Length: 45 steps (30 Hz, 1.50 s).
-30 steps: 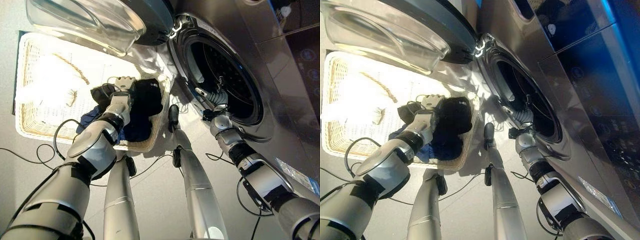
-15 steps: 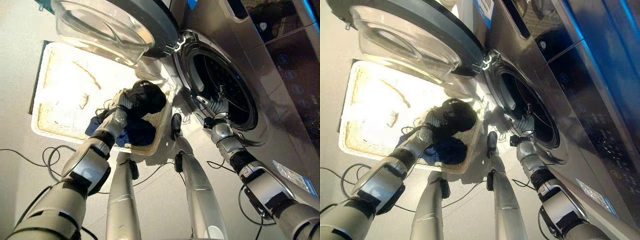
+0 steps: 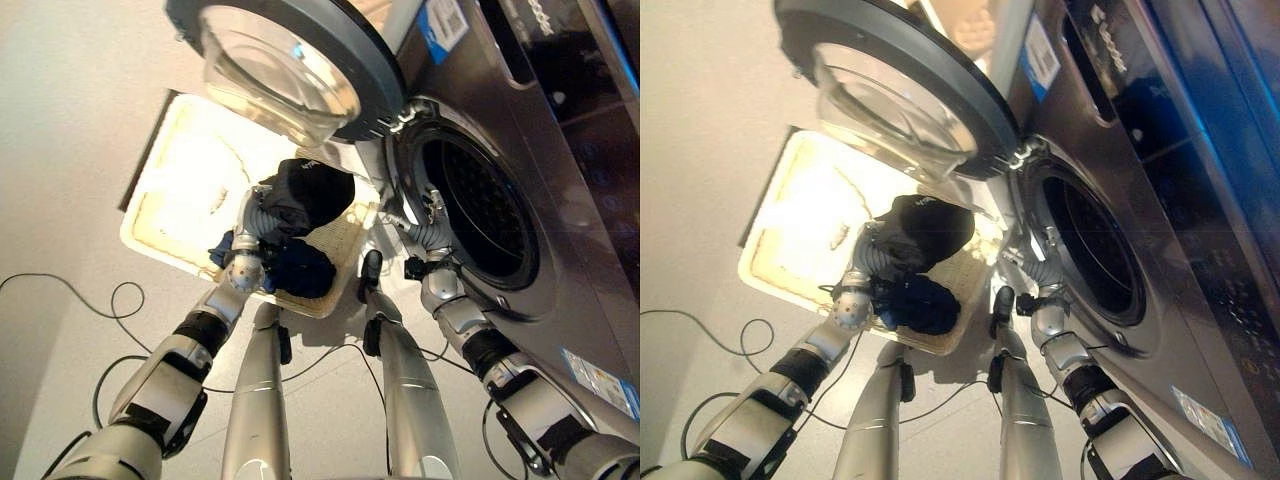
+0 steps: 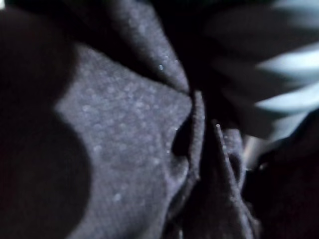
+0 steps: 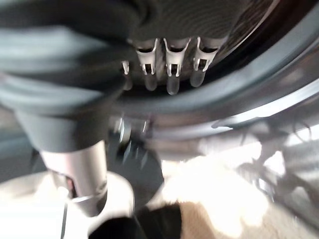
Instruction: Put the clothes into the washing machine.
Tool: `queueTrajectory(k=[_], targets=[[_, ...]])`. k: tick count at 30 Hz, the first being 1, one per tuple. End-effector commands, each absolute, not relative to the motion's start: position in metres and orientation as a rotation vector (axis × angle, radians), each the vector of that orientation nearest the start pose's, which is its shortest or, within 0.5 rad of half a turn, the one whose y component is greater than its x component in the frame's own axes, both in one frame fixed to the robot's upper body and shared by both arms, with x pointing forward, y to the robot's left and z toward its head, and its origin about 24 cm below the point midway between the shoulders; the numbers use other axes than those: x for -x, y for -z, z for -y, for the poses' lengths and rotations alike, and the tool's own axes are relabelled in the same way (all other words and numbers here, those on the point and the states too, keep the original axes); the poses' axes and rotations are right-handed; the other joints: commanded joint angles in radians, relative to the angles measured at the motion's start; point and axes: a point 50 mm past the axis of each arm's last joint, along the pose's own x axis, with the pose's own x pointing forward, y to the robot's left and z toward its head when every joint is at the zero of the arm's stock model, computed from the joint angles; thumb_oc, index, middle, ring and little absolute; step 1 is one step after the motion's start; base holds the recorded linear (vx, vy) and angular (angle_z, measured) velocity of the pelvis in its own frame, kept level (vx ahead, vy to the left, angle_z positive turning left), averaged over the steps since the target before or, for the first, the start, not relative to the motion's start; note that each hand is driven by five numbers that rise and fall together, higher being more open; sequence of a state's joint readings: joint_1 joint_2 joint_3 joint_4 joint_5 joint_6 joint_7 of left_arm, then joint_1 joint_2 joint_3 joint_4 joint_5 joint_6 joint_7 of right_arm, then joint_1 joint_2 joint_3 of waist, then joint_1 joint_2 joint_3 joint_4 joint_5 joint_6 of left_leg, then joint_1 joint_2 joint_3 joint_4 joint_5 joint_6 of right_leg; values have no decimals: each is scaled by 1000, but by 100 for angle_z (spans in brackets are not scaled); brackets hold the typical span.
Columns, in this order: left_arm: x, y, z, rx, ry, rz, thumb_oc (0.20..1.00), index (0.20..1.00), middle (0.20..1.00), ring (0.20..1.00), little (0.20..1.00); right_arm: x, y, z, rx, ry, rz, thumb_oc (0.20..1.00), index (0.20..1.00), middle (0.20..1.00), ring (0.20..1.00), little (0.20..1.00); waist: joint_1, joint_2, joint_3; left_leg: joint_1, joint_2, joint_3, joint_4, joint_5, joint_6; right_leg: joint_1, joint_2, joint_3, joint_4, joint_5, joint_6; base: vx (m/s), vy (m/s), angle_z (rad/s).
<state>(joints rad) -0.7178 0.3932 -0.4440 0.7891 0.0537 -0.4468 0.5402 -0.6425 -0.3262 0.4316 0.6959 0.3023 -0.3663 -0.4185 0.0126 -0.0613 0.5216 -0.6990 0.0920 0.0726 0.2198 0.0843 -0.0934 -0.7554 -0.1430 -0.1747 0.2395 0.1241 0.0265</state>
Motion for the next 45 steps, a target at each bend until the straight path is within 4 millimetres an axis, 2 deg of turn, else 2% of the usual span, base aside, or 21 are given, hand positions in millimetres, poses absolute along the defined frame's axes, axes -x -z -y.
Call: queueTrajectory(k=[1, 5, 11, 20, 24, 28, 29, 35, 36, 38, 39, 41, 42, 45], targets=[[-360, -150, -130, -502, -56, 687, 200, 200, 200, 200, 200, -356, -120, 147, 75, -41, 356, 1000, 1000, 1000, 1000, 1000, -7, 67, -2, 17, -28, 44, -47, -2, -10, 7, -32, -71, 139, -94, 121, 11, -33, 3], [-354, -153, -119, -566, 36, 761, 200, 200, 200, 200, 200, -358, -135, 134, 63, -215, 399, 1000, 1000, 1000, 1000, 1000, 6, 70, -2, 47, -37, 30, -43, -10, -6, 39, -42, -82, 139, -99, 119, 9, -19, 13], [-350, -162, -109, -593, 130, 839, 200, 200, 200, 200, 200, -366, -146, 130, 152, -284, 390, 1000, 1000, 1000, 1000, 1000, 17, 75, -2, 66, -41, 29, -37, -12, -1, 63, -51, -92, 138, -97, 116, 3, -1, 2], [-334, -182, -83, -580, 390, 972, 200, 200, 200, 200, 200, -381, -148, 123, 352, -421, 254, 1000, 1000, 1000, 1000, 1000, 41, 84, -2, 86, -52, 20, -26, -20, 7, 88, -57, -95, 140, -98, 113, 13, -14, 4], [-330, -192, -76, -547, 434, 1005, 200, 200, 200, 200, 200, -384, -149, 119, 451, -451, 224, 1000, 1000, 1000, 1000, 1000, 43, 88, -2, 80, -55, 18, -25, -16, 8, 84, -57, -95, 134, -92, 111, 4, 4, 6], [-326, -197, -71, -521, 458, 1027, 200, 200, 200, 200, 200, -385, -146, 115, 500, -488, 194, 1000, 1000, 1000, 1000, 1000, 46, 90, -2, 80, -56, 18, -25, -17, 9, 86, -57, -95, 132, -92, 111, 5, 4, 2], [-320, -204, -66, -494, 481, 1076, 200, 200, 200, 200, 200, -383, -140, 108, 565, -568, 155, 1000, 1000, 1000, 1000, 1000, 50, 90, -2, 85, -61, 17, -26, -20, 10, 92, -56, -94, 134, -98, 110, 15, 4, 5], [-319, -206, -66, -491, 481, 1084, 200, 200, 200, 200, 200, -384, -141, 108, 575, -577, 151, 1000, 1000, 1000, 1000, 1000, 50, 91, -2, 81, -61, 17, -27, -16, 10, 88, -56, -95, 132, -94, 109, 0, 2, 3], [-316, -215, -61, -473, 490, 1121, 200, 200, 200, 200, 200, -382, -135, 103, 630, -641, 107, 1000, 1000, 1000, 1000, 1000, 54, 89, -2, 79, -65, 13, -23, -16, 12, 88, -55, -94, 137, -95, 108, 9, -1, 3], [-316, -215, -61, -473, 490, 1121, 200, 200, 200, 200, 200, -382, -135, 103, 630, -641, 107, 1000, 1000, 1000, 1000, 1000, 54, 89, -2, 79, -65, 13, -23, -16, 12, 88, -55, -94, 137, -95, 108, 5, 0, 2], [-315, -221, -57, -456, 494, 1138, 200, 200, 200, 200, 200, -383, -126, 101, 663, -682, 60, 1000, 1000, 1000, 1000, 1000, 57, 90, -2, 79, -67, 9, -21, -14, 11, 89, -54, -94, 137, -95, 107, 0, 0, 0], [-315, -221, -57, -456, 494, 1138, 200, 200, 200, 200, 200, -383, -126, 101, 663, -682, 60, 1000, 1000, 1000, 1000, 1000, 57, 90, -2, 79, -67, 9, -21, -14, 11, 89, -54, -94, 137, -95, 107, 0, 0, 0], [-315, -227, -55, -435, 509, 1144, 200, 200, 200, 200, 200, -384, -118, 101, 685, -713, 21, 1000, 1000, 1000, 1000, 1000, 62, 93, -2, 83, -69, 7, -26, -11, 12, 95, -53, -95, 130, -94, 106, 0, 0, 0], [-314, -232, -52, -429, 521, 1156, 200, 200, 200, 200, 200, -384, -112, 102, 726, -742, -26, 1000, 1000, 1000, 1000, 1000, 63, 94, -2, 81, -73, 3, -28, -9, 11, 94, -52, -95, 126, -92, 105, 0, 0, 0]])
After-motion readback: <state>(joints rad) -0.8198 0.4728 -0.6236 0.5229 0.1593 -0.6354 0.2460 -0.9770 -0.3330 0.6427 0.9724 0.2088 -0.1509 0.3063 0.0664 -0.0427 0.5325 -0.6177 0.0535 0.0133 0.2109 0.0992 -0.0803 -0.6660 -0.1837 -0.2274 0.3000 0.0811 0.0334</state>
